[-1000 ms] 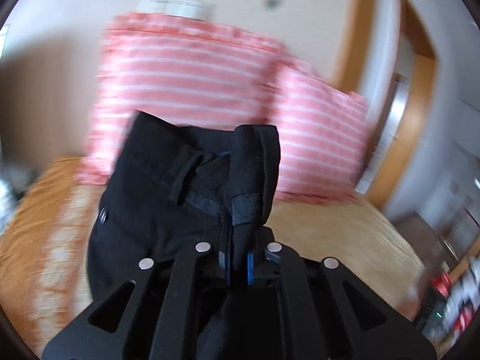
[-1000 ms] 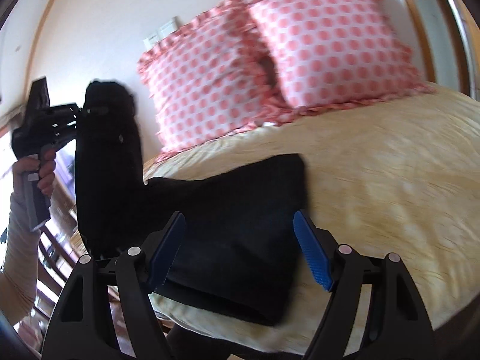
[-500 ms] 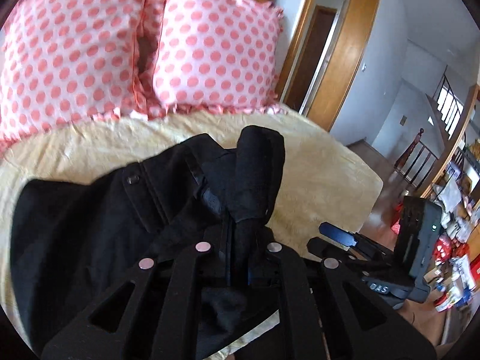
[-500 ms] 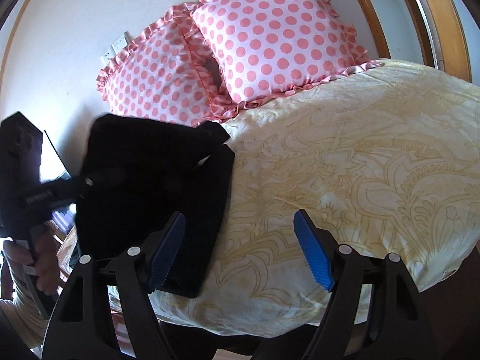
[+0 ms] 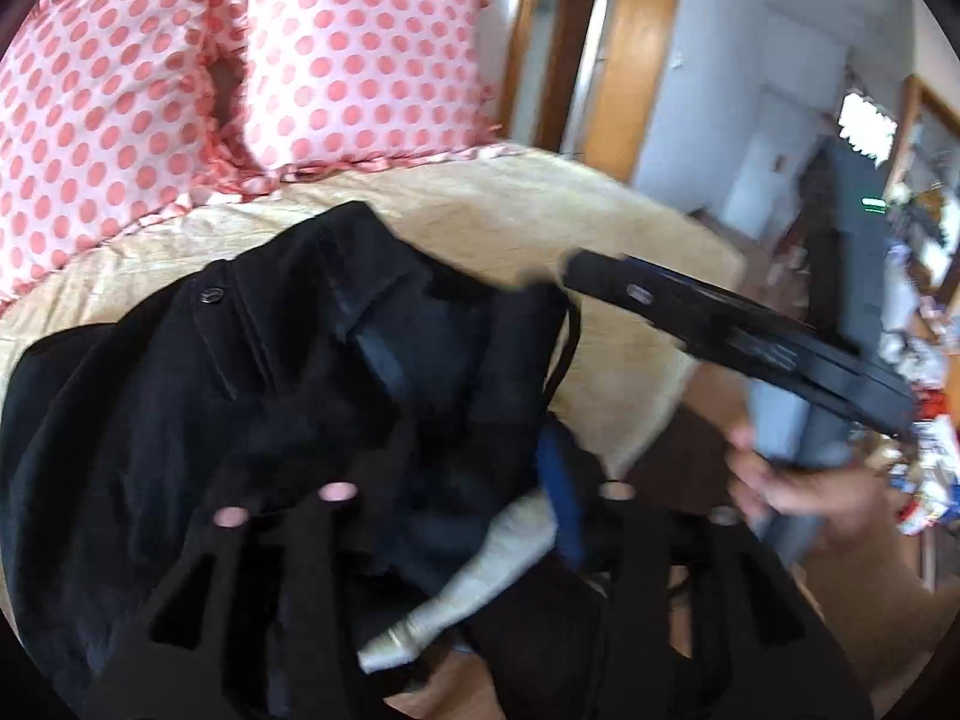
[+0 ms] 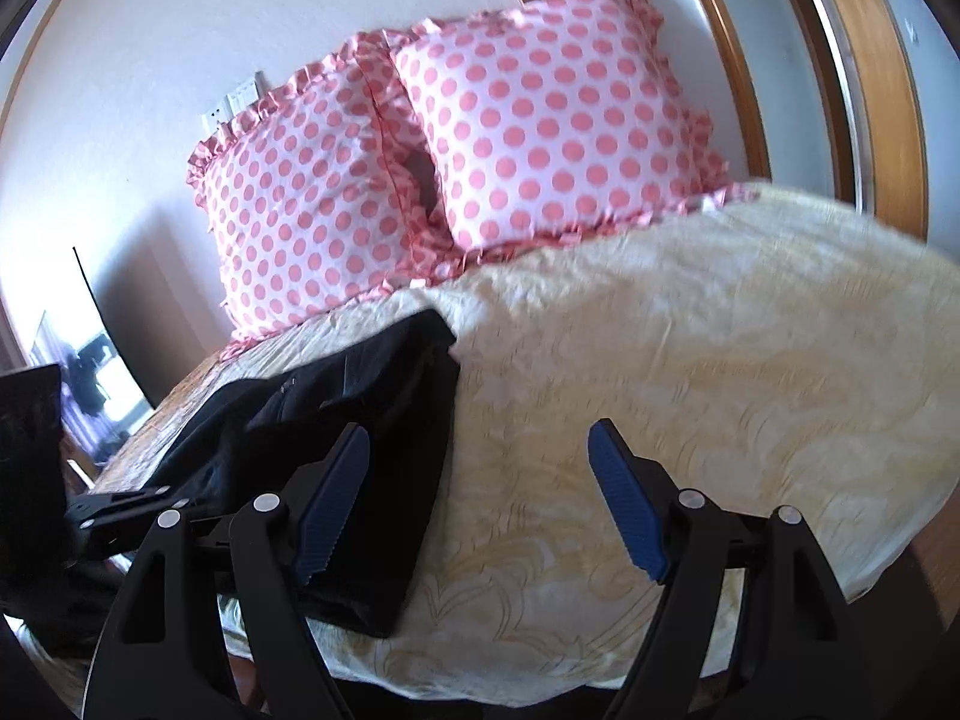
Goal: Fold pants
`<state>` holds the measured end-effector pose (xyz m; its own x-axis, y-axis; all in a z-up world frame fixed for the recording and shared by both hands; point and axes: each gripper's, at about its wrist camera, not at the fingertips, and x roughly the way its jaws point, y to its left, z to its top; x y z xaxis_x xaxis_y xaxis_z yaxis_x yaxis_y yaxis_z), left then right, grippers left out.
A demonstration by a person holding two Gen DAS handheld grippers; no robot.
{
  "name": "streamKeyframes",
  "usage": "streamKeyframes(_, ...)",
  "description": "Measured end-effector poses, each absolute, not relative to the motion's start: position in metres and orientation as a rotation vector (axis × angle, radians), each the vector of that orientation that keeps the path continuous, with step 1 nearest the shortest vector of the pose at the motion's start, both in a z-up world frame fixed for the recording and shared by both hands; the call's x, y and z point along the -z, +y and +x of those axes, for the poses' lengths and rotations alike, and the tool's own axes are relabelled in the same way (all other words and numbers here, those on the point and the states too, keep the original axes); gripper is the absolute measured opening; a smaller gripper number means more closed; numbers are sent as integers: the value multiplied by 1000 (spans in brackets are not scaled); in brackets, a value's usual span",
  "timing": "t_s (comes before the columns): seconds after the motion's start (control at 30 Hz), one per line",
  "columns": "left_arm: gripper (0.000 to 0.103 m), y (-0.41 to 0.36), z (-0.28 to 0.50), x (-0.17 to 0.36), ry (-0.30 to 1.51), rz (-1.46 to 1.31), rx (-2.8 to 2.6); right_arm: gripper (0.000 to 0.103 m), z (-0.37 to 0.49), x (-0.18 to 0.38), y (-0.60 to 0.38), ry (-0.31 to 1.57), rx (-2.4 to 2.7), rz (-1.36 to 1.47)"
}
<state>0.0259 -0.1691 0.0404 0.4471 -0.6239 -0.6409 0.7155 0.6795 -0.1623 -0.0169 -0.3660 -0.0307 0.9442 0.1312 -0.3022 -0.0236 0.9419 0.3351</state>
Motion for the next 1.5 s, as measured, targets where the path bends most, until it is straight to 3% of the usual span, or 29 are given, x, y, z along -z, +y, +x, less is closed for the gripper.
streamKeyframes(0.07,71,-146,23,-52,683,103,793,77,-20,17,-360,282,-82,302)
streamKeyframes(0.17,82,-106,34,-62,607,59,625,77,-18,-2,-342,229,-169,277)
streamKeyframes(0.4,83,-58,79,-43,666,-23,415,77,35,-5,-259,345,-349,101)
streamKeyframes(0.63,83,-47,79,-3,771,-38,389,77,48,43,-237,571,-268,26)
streamKeyframes(0.77,83,-50,64,10,717,25,374,78,30,59,-234,553,-239,-13)
streamKeyframes(0.93,84,-41,68,-1,736,6,384,78,39,34,-260,577,-313,112)
streamKeyframes(1.03,96,-23,73,-22,676,1,337,86,49,7,-296,537,-293,202)
streamKeyframes(1.3,95,26,127,-24,788,-90,245,86,142,28,-339,812,-313,339)
streamKeyframes(1.5,95,34,133,-9,847,-117,242,76,156,45,-328,844,-363,305)
